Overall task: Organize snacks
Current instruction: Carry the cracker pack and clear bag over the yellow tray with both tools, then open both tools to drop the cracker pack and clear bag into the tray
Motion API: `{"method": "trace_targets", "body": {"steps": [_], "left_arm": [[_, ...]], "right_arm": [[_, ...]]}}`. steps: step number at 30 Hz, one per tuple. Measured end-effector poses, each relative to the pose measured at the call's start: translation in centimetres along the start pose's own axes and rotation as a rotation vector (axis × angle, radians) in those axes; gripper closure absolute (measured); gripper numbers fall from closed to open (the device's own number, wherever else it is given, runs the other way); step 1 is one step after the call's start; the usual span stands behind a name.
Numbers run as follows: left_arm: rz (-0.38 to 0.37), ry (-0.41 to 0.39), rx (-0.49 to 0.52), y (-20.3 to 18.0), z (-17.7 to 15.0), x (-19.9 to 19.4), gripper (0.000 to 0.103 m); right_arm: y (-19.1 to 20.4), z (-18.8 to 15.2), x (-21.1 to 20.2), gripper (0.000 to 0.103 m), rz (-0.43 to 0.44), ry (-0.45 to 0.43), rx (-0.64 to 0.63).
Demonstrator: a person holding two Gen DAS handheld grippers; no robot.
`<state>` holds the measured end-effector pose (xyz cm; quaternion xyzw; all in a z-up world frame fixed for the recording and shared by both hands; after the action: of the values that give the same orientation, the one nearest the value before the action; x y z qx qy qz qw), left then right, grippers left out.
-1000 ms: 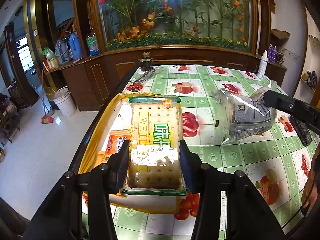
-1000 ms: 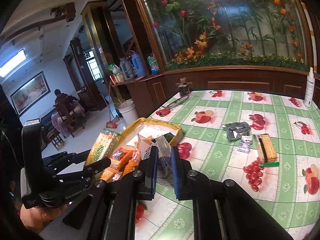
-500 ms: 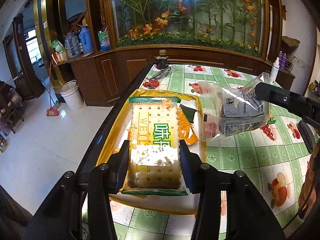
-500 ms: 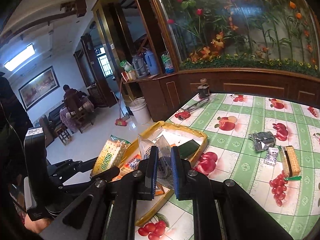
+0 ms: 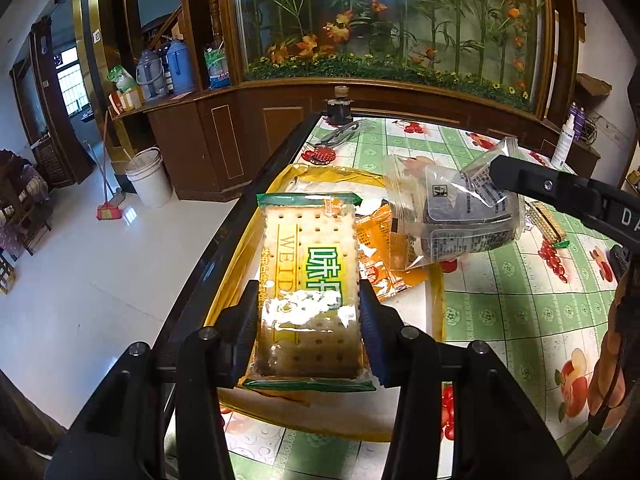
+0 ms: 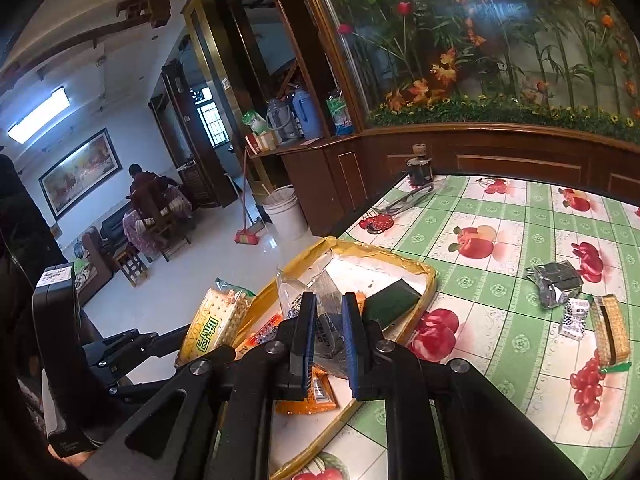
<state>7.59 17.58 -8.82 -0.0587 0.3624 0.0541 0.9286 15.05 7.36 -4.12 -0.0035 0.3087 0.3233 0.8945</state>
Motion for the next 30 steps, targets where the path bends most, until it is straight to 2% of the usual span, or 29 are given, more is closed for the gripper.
{"method": "trace_targets", "body": {"steps": [15,30], "left_arm": [[0.012,0.043,-0.014,1.0,-0.2,2.5,0.058],[0.015,0.070,-0.012,0.9,-0.3,3.6,0.058]], "right_arm": [[-1.2,-0.7,5.9,0.090,0.004,0.066,0.041],[-2.1,-0.6,7.8,0.091,0.012,0.080,0.069]]}}
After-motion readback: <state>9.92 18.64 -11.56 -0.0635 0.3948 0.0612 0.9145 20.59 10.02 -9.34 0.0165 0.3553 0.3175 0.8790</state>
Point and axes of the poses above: each gripper's, at about its wrist camera, not at the fingertips, and x roughly the way its jaws point, y to its left, z to its top, the point moved 7 cm from there along x, roughly the way its jaws point, and after that the axes turned 10 degrees about -z, right-handed, at the moved point
